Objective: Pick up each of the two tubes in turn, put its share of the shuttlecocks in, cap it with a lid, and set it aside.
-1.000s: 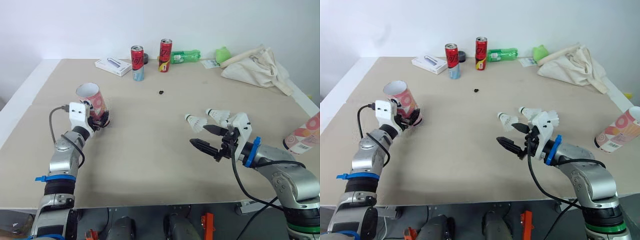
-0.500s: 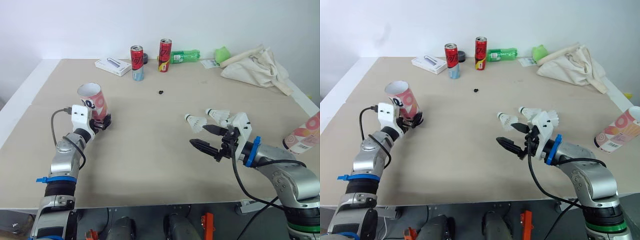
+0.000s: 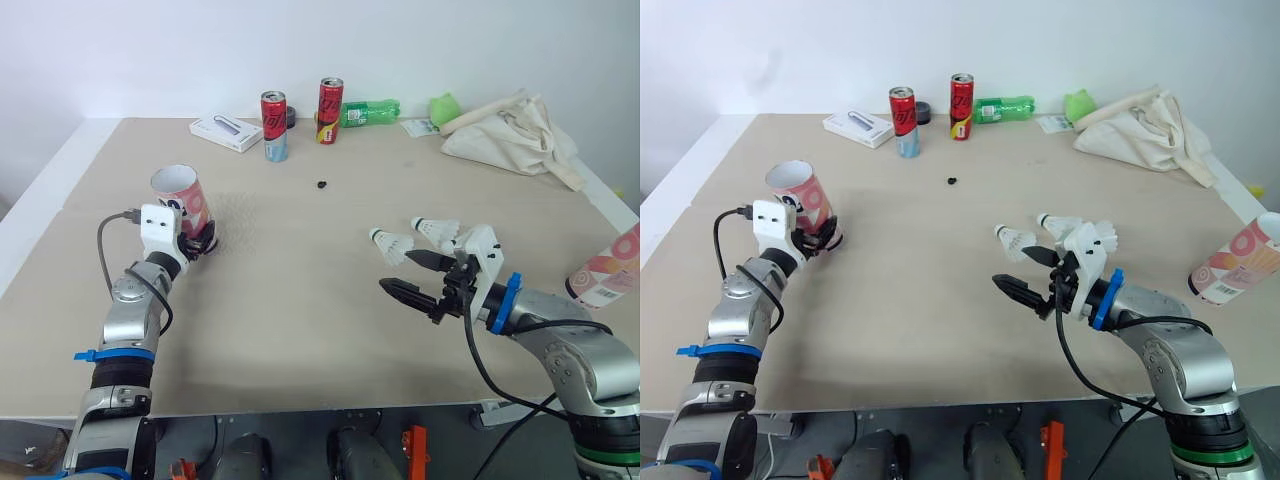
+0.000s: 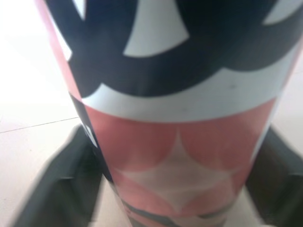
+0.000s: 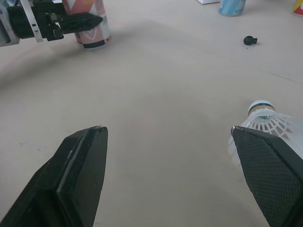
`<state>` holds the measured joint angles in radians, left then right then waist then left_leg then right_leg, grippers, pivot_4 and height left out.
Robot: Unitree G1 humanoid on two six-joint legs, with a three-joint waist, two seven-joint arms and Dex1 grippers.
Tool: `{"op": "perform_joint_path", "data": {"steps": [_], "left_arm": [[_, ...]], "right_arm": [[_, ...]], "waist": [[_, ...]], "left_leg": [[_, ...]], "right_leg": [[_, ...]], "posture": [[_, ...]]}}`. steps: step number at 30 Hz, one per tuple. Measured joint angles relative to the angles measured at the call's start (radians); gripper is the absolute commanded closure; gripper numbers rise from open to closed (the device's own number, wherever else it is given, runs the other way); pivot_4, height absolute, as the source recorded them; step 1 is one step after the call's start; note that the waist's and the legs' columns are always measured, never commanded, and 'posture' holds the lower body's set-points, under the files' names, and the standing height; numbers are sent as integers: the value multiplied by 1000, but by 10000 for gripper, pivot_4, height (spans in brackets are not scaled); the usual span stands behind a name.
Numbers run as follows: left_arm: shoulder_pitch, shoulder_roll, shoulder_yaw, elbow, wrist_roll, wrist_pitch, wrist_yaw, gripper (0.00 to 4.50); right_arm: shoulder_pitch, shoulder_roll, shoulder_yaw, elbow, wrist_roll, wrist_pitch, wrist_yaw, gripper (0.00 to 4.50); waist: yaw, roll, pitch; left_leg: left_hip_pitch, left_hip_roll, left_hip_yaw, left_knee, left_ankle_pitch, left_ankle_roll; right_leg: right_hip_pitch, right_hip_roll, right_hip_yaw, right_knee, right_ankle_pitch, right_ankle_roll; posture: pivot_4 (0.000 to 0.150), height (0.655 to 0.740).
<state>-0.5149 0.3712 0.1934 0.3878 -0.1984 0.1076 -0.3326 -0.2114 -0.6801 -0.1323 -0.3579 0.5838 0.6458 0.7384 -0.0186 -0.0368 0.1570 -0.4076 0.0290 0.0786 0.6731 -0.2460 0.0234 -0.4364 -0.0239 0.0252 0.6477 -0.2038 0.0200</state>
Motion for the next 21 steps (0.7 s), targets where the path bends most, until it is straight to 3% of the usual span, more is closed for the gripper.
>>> {"op": "perform_joint_path", "data": {"steps": [13,21], "left_arm": [[-5,11,1,4,-1,-2,-20,11488],[-14,161,-11,-92,-73,1,-288,11488]], "right_arm": [[4,-2,-3,0,1,0,1,0],[86,-60,-177,-51,126,48,35,0]], "waist": [[0,0,0],[0,0,0]], "left_leg": [[0,0,0,0,0,0],[-1,0,0,0,0,0]], "right_leg": [[0,0,0,0,0,0],[0,0,0,0,0,0]], "posture": [[1500,7324],[1500,7324]]}}
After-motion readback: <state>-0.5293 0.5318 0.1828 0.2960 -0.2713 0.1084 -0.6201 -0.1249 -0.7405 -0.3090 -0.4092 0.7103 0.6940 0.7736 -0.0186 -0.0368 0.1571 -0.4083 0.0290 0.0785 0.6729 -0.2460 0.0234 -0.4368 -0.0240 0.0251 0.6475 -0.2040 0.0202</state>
